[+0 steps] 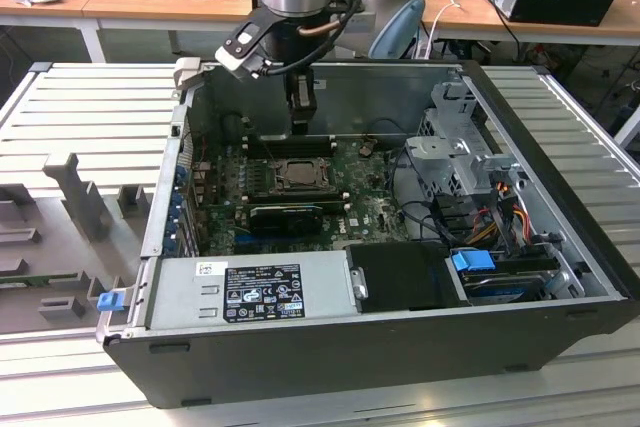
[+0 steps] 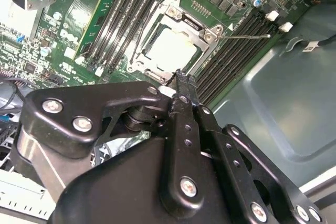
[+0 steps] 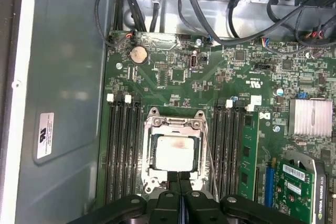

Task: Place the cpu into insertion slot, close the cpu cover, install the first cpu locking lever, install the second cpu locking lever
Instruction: 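Install the first cpu locking lever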

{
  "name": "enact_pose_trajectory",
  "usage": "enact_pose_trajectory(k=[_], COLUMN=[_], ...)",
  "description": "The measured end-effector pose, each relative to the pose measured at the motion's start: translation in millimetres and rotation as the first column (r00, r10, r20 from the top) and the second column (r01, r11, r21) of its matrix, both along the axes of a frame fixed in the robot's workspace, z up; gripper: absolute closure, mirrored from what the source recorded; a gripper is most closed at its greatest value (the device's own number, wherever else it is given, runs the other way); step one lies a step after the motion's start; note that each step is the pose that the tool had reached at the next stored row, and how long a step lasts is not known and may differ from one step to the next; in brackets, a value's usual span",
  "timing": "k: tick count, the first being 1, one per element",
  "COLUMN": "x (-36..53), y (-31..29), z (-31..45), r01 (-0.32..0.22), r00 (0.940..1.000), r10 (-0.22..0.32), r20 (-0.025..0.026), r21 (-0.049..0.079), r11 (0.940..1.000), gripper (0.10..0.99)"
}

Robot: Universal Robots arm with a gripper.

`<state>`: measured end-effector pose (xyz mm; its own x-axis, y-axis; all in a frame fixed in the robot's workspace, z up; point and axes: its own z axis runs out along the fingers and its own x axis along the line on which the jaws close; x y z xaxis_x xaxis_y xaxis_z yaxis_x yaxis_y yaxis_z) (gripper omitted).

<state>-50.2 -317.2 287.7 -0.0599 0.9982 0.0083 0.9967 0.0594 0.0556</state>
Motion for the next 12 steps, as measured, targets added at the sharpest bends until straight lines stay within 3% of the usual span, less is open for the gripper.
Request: enact_pose_trajectory(k=[6,12], x=[0.0,0.0], y=[0.0,0.0], z=[0.1,0.1], r01=[-0.081,-0.152], r00=[0.9967,0.9884], r10=[0.081,0.152], r20=[-0.0002,-0.0002], r21=[0.0,0.0], r11=[0.9967,0.9884], gripper=[0.98,0.98])
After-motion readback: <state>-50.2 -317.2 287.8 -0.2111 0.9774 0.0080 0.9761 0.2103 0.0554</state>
